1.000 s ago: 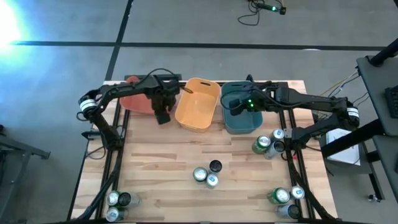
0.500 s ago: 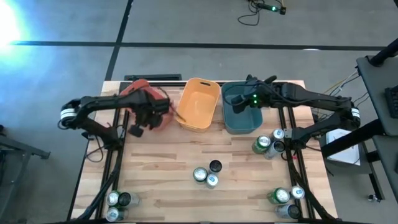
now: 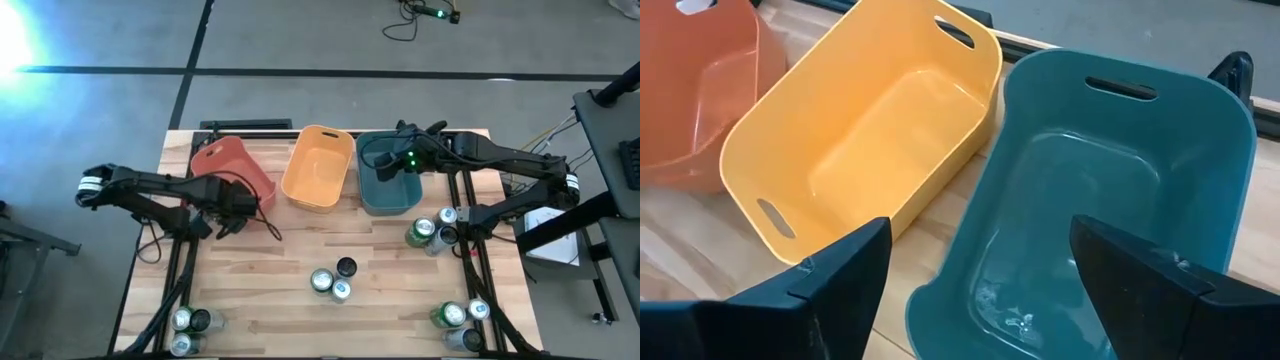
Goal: Sort soda cans
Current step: Prepare the three bins
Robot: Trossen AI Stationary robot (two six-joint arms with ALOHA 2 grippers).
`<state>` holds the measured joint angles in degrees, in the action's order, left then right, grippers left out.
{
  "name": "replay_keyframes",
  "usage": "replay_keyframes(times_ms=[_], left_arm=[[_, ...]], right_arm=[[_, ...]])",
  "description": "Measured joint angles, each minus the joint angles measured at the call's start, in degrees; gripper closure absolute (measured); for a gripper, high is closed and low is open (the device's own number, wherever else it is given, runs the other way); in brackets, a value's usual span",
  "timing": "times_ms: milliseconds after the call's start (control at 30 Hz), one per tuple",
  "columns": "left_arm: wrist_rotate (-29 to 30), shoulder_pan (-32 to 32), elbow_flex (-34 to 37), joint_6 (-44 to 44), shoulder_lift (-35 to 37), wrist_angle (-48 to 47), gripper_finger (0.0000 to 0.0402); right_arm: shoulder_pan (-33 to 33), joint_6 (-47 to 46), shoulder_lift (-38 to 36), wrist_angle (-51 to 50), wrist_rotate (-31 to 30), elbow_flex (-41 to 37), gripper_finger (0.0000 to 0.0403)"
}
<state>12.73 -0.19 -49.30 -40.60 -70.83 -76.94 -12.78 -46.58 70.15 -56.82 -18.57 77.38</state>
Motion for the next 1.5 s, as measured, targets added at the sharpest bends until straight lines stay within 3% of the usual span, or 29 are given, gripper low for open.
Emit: replay_keyframes(times_ms=[167, 333, 433, 533, 667, 767, 967, 1233, 1367, 1500], left_arm=[[-3.1, -0.3, 0.3, 4.1, 1.4, -0.2, 0.0361], [-10.0, -0.1, -2.5, 14.0, 3.8, -3.4, 0.0292], [-15.2, -0.1, -5.6, 25.2, 6.1, -3.2, 0.0248], [-15.6, -0.1, -8.4, 39.3, 8.8, 0.0, 0.0208], [-11.4, 0.3, -8.9, 58.9, 11.0, 6.9, 0.0171], [-8.5, 0.7, -7.1, 68.7, 10.3, 10.3, 0.016], [-4.9, 0.9, -5.3, 76.5, 5.9, 13.3, 0.0158], [-4.7, 2.6, -2.9, 73.2, -3.9, 22.7, 0.0179], [-3.6, 3.4, -2.8, 68.4, -9.1, 22.1, 0.0227], [-3.6, 3.0, -2.8, 57.8, -12.5, 22.9, 0.0327]], right_arm=[[0.1, 0.2, 0.0, 0.0, 0.0, 0.0, 0.0096], [0.6, 2.0, 0.1, 0.0, 0.5, 0.0, 0.01], [0.5, 2.2, 0.1, 0.1, 0.5, 0.0, 0.0104], [0.5, 2.2, 0.1, 0.1, 0.5, 0.0, 0.0107], [0.5, 1.4, 0.4, 0.4, 0.5, 0.0, 0.0107], [0.5, 1.1, 0.9, 1.0, 0.5, 0.0, 0.0103], [0.7, 1.1, 1.6, 3.8, 0.7, 0.0, 0.0105], [1.9, 0.3, 2.2, 3.7, 1.0, 0.0, 0.0118], [3.8, -0.1, 2.3, 3.5, 1.0, 0.0, 0.0122], [6.1, -0.5, 2.3, 3.5, 0.9, 0.0, 0.0119]])
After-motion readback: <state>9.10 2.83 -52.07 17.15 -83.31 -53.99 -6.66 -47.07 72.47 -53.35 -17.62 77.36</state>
